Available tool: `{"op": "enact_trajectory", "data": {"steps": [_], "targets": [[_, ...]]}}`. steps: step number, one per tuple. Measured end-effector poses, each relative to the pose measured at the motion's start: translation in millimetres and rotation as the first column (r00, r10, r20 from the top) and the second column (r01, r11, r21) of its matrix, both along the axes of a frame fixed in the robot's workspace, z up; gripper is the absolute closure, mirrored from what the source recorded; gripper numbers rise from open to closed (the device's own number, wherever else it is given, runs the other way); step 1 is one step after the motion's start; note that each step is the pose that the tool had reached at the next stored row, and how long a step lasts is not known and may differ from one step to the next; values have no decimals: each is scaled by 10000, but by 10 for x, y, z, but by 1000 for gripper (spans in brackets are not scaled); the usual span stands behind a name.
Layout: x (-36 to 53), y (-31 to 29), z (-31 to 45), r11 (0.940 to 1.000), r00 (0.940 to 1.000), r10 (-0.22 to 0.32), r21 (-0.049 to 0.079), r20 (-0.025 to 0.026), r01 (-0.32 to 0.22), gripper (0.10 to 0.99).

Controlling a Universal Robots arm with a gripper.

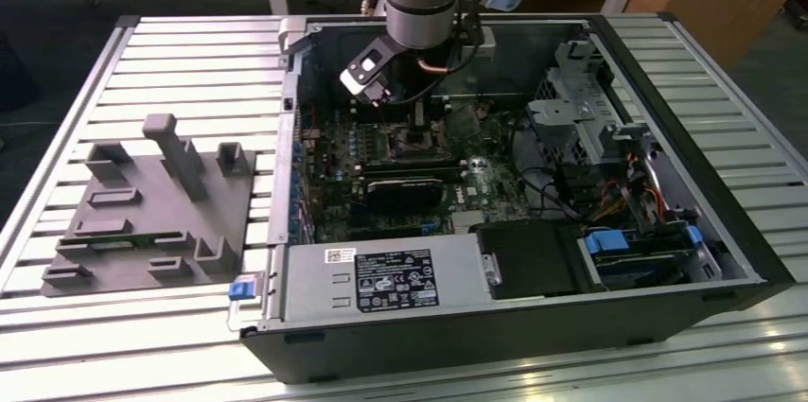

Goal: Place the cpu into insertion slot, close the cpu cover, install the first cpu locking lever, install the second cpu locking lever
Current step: 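Place the cpu into insertion slot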

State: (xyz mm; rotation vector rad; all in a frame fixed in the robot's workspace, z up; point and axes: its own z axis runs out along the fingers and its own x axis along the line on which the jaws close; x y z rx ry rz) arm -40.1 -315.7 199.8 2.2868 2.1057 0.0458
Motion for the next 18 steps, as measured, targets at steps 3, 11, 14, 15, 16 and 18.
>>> {"op": "enact_trajectory", "data": {"steps": [3,11,14,15,16,18], "targets": [[-1,-2,53,10000,10000,0,-12,-9,0,980],[-1,-2,278,10000,10000,0,-10,-6,0,980],[-1,-2,379,10000,10000,2,-13,2,-2,980],[-1,-2,413,10000,10000,1,-12,8,-1,980],[-1,-2,442,10000,10000,0,-11,13,0,980],[-2,-2,497,10000,10000,1,-12,23,-1,980]]}}
